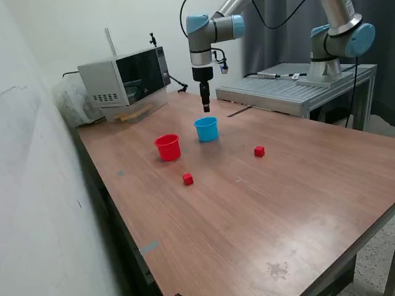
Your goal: Place red objects in the red bin, and blue objects in the blue bin.
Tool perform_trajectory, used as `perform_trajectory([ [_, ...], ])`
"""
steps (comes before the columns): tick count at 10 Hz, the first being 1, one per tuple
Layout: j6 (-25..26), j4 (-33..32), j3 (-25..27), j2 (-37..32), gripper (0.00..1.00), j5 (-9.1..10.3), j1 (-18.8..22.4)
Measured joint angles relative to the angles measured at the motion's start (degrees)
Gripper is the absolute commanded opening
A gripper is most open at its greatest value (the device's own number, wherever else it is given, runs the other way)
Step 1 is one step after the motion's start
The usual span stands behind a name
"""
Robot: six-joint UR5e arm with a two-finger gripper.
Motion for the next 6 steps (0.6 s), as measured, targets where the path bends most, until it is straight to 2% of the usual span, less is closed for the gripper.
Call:
perform_trajectory([
  [2, -3.1, 0.4, 0.3, -2.8, 1.0, 0.13, 2.9],
  [6, -13.2, 8.3, 0.9, -14.9, 1.0, 0.49, 18.3],
])
